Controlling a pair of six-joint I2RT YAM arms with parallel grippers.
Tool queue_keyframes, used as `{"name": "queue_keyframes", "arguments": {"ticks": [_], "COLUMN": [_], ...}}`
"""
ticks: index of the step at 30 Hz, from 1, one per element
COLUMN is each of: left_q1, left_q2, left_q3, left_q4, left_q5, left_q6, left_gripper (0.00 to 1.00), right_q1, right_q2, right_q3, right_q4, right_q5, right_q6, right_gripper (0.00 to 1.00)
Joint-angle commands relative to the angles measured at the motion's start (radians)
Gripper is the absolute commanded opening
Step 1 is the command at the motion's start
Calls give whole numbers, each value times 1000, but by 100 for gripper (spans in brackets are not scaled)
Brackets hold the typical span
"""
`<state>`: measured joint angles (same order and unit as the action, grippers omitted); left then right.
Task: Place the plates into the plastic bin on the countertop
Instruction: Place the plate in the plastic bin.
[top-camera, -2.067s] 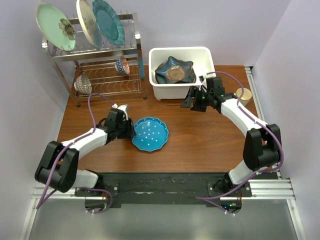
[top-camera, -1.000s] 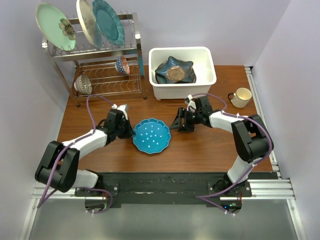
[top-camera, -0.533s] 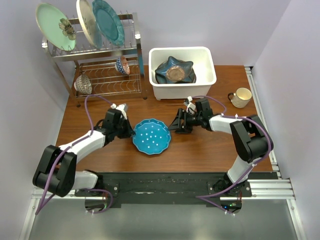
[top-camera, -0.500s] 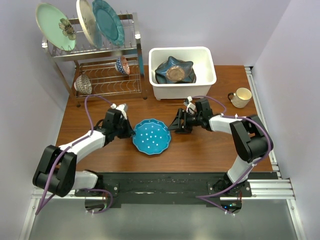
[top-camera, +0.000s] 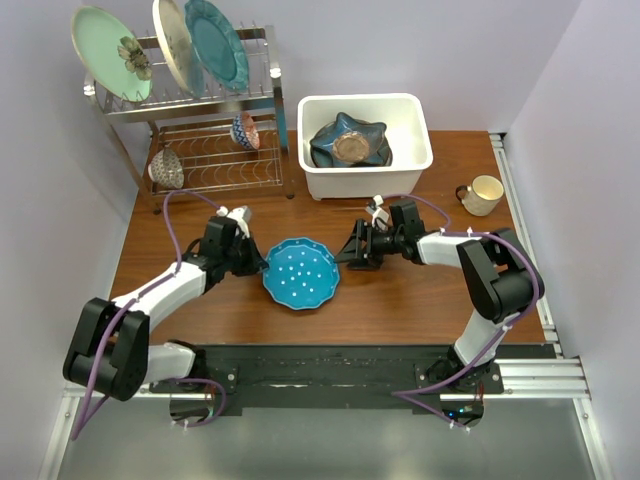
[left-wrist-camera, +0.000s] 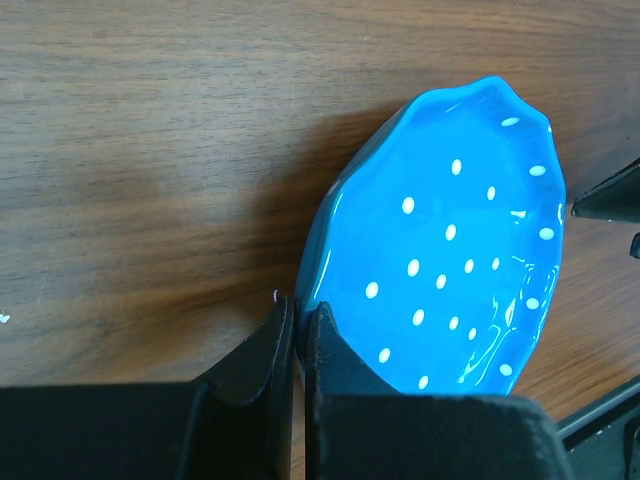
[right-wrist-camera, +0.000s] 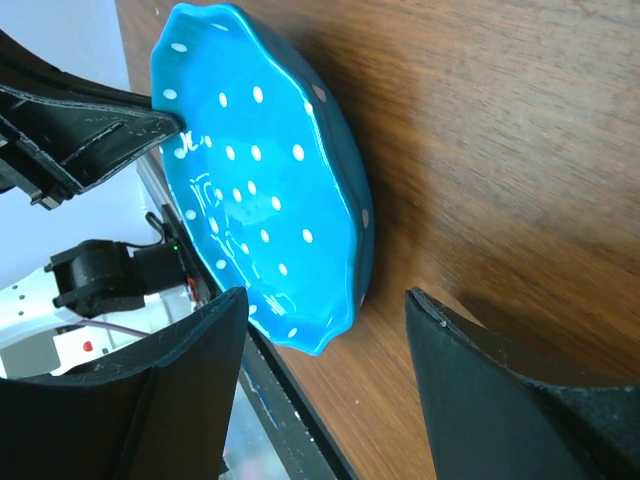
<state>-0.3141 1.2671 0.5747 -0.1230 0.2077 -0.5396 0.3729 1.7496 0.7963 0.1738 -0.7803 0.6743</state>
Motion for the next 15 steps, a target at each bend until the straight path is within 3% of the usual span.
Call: {"name": "queue_keyframes", "arguments": {"ticks": [1,15], "left_q1": [13,27], "left_q2": [-54,-41], "left_q3": [19,14], "left_q4": [147,241], "left_q5": [136,254], "left_q6": [-68,-117], "left_gripper": [0,0], "right_q1": [6,31], "right_q2": [13,31], "right_q3": [-6,-11], "right_q4": [55,98], "right_q5": [-37,-60], "right_q6": [18,44], "right_gripper": [67,64]}}
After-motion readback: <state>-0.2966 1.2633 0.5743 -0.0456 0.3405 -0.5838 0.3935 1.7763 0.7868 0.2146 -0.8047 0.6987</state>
